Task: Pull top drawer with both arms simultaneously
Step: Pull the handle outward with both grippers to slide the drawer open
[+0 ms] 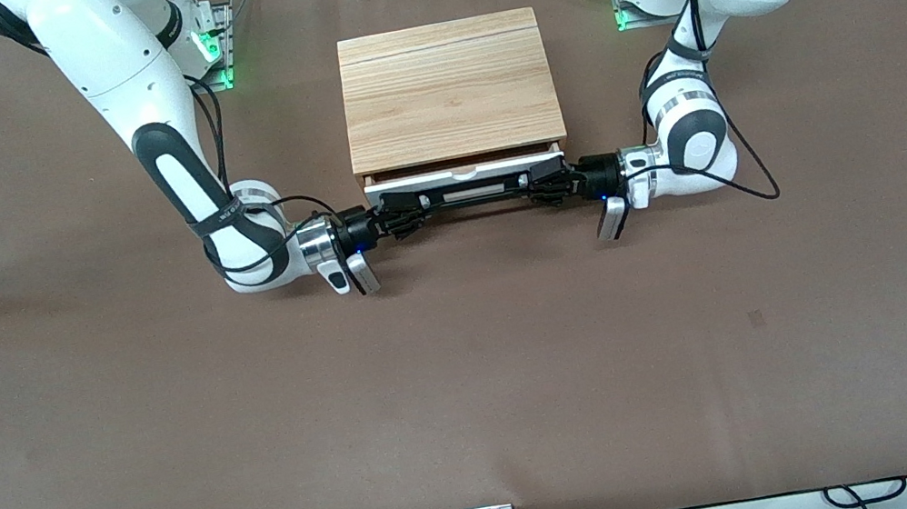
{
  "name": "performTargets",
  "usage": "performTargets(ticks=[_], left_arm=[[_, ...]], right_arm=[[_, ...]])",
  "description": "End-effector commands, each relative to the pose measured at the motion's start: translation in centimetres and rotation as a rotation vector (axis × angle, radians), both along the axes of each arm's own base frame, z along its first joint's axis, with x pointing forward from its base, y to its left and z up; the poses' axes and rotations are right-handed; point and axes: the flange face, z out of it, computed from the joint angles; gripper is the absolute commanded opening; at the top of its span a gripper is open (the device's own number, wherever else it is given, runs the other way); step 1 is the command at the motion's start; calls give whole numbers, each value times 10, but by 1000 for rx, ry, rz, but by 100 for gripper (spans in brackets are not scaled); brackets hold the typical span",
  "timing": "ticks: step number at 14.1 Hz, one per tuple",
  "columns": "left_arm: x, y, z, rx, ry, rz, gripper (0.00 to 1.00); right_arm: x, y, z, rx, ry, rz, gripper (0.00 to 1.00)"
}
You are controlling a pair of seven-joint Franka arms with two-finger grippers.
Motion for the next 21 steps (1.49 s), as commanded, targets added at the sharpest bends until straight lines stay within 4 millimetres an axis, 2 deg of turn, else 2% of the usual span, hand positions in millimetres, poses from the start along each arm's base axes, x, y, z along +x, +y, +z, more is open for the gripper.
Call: performTargets(ticks=[1, 5, 9, 10, 11, 12, 13, 14, 15, 16, 21], left_arm=[[31, -6, -11, -17, -71, 29, 1], [61, 7, -20, -28, -96, 63, 1], [73, 10, -19, -34, -110, 75, 2], [73, 10, -19, -34, -103, 75, 12], [73, 10, -19, -34, -98, 75, 28], [72, 9, -20, -34, -98, 74, 54], [67, 4, -23, -31, -104, 63, 100], [66, 4, -24, -30, -101, 62, 100], [67, 7, -24, -29, -102, 65, 100], [67, 7, -24, -29, -102, 67, 100], [70, 14, -18, -33, -96, 75, 100]], right_arm=[[30, 9, -20, 42, -55, -28, 0], [51, 5, -25, 39, -56, -49, 0], [73, 10, -23, 32, -67, -70, 0], [76, 9, -24, 23, -70, -78, 0], [78, 9, -26, 17, -71, -83, 0], [80, 9, -24, 17, -77, -85, 0], [80, 9, -24, 16, -77, -84, 0], [80, 9, -24, 16, -79, -83, 0], [79, 9, -25, 16, -74, -86, 26], [80, 9, -24, 14, -60, -88, 99], [83, 8, -18, 11, -37, -92, 100]])
